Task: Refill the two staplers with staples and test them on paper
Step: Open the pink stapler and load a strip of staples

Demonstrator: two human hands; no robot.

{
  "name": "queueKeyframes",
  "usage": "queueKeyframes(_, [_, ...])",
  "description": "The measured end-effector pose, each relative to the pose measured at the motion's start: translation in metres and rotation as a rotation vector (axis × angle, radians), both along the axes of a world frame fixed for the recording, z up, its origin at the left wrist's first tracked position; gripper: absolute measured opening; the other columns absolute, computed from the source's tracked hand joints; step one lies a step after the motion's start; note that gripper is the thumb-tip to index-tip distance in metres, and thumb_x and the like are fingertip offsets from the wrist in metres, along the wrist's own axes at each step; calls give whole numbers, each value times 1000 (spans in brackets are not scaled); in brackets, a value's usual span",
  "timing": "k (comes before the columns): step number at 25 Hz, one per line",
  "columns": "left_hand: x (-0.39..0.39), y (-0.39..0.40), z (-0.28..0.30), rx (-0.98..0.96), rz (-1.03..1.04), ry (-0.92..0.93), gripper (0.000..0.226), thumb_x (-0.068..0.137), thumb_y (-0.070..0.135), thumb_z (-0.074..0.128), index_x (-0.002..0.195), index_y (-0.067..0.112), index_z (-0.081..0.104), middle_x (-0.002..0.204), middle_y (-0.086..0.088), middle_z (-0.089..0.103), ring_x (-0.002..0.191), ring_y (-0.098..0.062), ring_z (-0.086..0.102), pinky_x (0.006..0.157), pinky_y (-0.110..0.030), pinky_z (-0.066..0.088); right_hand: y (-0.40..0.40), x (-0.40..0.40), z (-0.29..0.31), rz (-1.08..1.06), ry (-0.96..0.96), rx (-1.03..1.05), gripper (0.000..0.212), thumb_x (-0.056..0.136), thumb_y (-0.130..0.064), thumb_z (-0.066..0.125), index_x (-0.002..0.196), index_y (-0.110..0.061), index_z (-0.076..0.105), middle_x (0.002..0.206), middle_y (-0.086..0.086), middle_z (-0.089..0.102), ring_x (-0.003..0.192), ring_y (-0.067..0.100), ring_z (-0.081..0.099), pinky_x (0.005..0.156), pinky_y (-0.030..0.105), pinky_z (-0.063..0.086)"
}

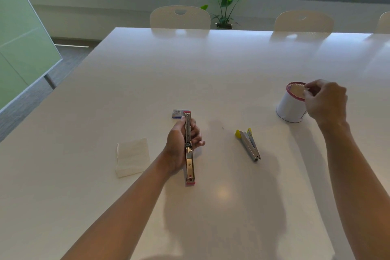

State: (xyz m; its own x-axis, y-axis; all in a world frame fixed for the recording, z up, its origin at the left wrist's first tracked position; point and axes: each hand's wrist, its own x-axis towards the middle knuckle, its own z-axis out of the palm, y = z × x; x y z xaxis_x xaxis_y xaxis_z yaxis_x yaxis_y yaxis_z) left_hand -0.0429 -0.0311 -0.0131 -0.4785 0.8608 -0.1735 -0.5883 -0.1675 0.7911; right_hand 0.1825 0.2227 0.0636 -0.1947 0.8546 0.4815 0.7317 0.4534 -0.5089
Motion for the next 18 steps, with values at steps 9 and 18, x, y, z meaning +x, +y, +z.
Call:
queueKeyframes(9, [0,-1,-2,7,-12,7,44,106,38,24,74,16,44,66,-3,26,50,-15,27,50,-27,38,-6,-5,1,-29,-1,-20,25,89,-10,63,112,-2,71,101,21,74,101,39,67,96,42,50])
queueKeyframes(18, [1,1,-2,27,-43,58,67,96,72,15,70,16,40,58,-1,29,49,-16,27,46,-25,33,-105,-83,0,430,199,-287,18,86,-21,71,103,-19,75,84,-5,74,77,5,68,71,8,47])
